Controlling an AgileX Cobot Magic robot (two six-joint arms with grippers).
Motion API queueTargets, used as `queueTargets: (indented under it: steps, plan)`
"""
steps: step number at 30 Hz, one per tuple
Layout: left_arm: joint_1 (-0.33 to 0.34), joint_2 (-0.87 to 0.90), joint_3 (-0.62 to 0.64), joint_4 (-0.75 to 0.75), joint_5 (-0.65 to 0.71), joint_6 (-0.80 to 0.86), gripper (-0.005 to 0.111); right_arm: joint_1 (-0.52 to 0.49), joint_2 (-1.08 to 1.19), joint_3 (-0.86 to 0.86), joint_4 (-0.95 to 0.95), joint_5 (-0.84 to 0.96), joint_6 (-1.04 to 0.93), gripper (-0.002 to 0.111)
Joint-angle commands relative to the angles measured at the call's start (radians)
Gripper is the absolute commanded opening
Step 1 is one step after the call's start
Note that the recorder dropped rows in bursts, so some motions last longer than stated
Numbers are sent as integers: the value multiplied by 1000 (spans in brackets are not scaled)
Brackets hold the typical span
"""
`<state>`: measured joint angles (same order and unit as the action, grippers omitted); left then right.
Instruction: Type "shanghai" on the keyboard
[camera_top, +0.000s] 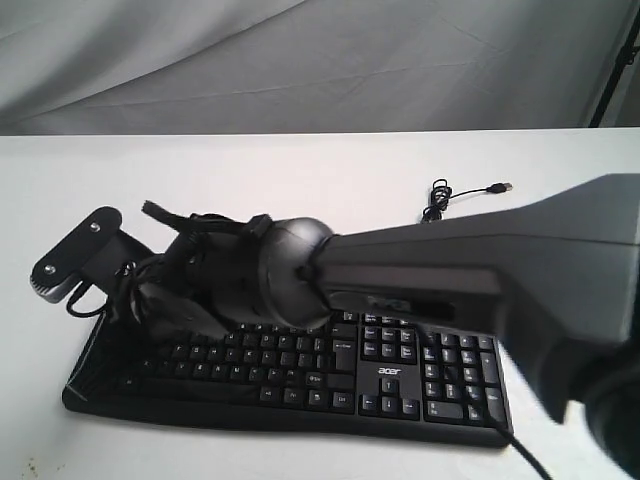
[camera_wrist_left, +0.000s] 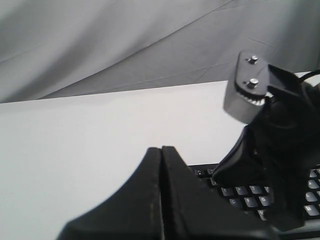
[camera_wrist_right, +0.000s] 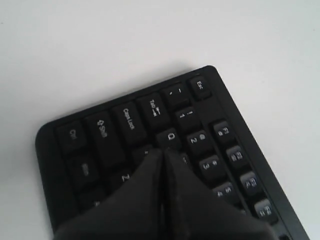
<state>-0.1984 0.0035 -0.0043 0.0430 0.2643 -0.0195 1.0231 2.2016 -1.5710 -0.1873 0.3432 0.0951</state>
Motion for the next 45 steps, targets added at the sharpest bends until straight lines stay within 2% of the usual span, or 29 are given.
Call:
queueTargets:
  steps: [1,5,10,45]
  plan:
    - [-4,-3,4,1,-5,-3,0,-50,-115,165,9,-64,17,0]
    - [-4,-3,4,1,-5,-3,0,-109,-164,317,61,-167,17,0]
    - [-4,-3,4,1,-5,-3,0,-125,-172,405,83,-227,17,0]
    - [-4,-3,4,1,-5,-3,0,-156,-167,435,66,-200,3,0]
